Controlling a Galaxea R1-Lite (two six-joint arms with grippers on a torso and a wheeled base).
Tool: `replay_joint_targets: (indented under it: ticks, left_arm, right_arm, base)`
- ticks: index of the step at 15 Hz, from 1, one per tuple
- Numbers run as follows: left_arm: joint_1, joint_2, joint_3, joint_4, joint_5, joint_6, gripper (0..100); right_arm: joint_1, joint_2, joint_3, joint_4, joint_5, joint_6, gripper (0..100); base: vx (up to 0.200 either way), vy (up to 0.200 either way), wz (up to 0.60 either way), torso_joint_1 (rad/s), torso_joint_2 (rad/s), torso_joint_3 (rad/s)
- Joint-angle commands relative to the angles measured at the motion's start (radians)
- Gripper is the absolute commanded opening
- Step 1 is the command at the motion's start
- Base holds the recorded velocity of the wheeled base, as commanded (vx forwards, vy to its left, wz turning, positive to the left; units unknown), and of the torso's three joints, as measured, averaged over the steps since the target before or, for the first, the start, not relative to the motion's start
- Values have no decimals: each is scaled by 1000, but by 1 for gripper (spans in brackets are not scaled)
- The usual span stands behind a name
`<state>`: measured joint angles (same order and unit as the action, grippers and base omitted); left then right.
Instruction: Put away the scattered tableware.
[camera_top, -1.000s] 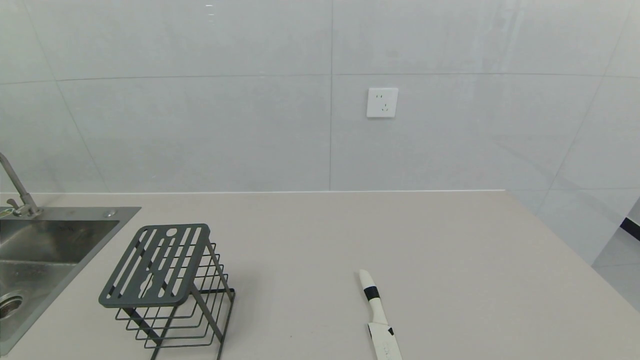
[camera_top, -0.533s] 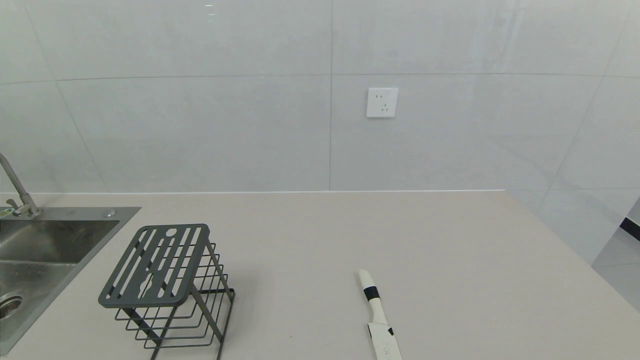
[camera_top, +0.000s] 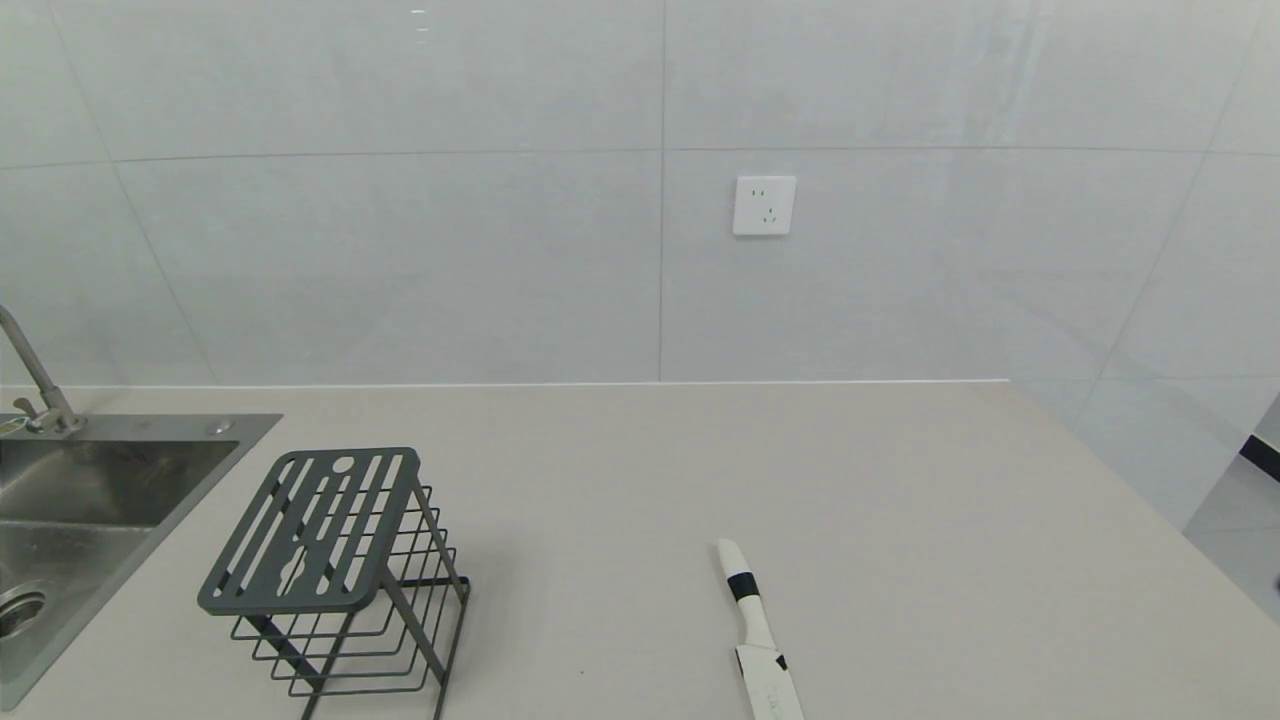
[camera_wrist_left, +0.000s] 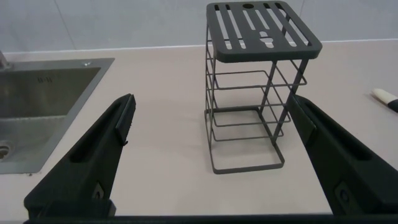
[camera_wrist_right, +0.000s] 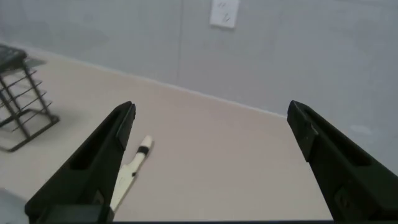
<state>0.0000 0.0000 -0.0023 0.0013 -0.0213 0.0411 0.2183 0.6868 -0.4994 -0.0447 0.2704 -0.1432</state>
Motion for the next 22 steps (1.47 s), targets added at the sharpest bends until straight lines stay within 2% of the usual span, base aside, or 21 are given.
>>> replay_joint_targets:
  ticks: [1, 3, 5, 6, 8, 12, 15, 22]
  left_arm:
    - [0, 0, -1, 0, 0, 2, 100]
    - [0, 0, -1, 0, -5, -1, 100]
    - [0, 0, 1, 0, -5, -1, 100]
    - [0, 0, -1, 0, -5, -1, 100]
    - [0, 0, -1, 0, -5, -1, 100]
    - [2, 0, 1, 0, -5, -1, 100]
    - [0, 0, 1, 0, -5, -1, 100]
    - [0, 0, 1, 0, -5, -3, 100]
  right_arm:
    - [256, 634, -163, -18, 9, -85, 100]
    - [289, 816, -136, -61, -60, -81, 100]
    - [291, 884, -130, -92, -60, -82, 100]
    - [308, 1004, -146, -179, -63, -72, 100]
    - [348, 1094, -146, -273, -69, -12, 100]
    - [418, 1241, -143, -382, -175, 136, 100]
    - [423, 1310, -142, -396, -241, 188, 100]
    - [484, 1366, -134, -396, -280, 212, 100]
  base:
    - [0, 0, 0, 0, 0, 0]
    - [0, 0, 0, 0, 0, 0]
    - [0, 0, 0, 0, 0, 0]
    - [0, 0, 0, 0, 0, 0]
    - [0, 0, 0, 0, 0, 0]
    - [0, 0, 0, 0, 0, 0]
    - [0, 0, 0, 0, 0, 0]
    - [0, 0, 0, 0, 0, 0]
